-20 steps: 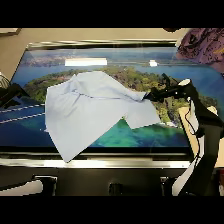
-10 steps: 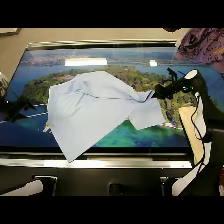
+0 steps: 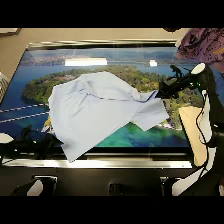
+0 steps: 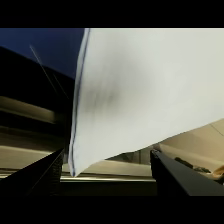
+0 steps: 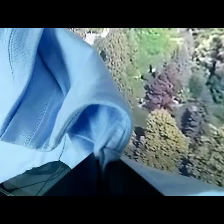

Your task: Fold the clothes and pants, and hang the long-sleeved shirts on hangers.

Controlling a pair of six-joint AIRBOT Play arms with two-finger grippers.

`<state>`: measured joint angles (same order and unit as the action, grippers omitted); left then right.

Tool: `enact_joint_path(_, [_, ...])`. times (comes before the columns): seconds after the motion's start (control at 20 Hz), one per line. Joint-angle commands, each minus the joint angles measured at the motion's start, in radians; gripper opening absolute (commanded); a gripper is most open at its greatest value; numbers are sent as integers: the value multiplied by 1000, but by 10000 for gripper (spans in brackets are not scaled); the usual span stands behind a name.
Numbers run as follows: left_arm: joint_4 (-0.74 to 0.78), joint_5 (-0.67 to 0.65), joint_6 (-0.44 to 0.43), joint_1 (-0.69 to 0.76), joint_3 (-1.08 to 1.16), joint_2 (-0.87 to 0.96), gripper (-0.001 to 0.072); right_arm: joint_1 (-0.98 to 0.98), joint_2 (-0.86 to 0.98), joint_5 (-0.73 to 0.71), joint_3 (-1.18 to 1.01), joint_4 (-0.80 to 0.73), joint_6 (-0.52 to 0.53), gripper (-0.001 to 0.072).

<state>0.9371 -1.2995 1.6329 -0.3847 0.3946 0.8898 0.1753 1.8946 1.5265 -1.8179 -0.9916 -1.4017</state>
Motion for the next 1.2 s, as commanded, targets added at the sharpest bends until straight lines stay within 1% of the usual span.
enact_joint_path(0.0, [-34, -15, -1, 46, -111, -46, 609, 0, -4, 21, -1, -1, -32, 29])
enact_joint_path(0.25, [-27, -3, 47, 98, -121, -45, 609, 0, -4, 35, -1, -1, -47, 29])
enact_joint_path(0.35, [-28, 10, 79, 117, -121, -45, 609, 0, -4, 35, -1, -1, -47, 29])
enact_joint_path(0.5, [-29, 43, 83, 169, -121, -45, 609, 0, -4, 35, -1, -1, -46, 29])
enact_joint_path(0.7, [-29, 71, 124, 216, -122, -45, 609, 0, -4, 38, -1, -1, -47, 29])
enact_joint_path(0.95, [-39, 106, 149, 224, -161, -45, 606, 0, -4, 38, -1, 0, -47, 29])
enact_joint_path(1.0, [-47, 113, 149, 224, -166, -45, 595, 0, -5, 38, -1, -1, -47, 29])
enact_joint_path(1.15, [-56, 153, 150, 224, -166, -45, 591, 0, -13, 25, -1, -2, -46, 29])
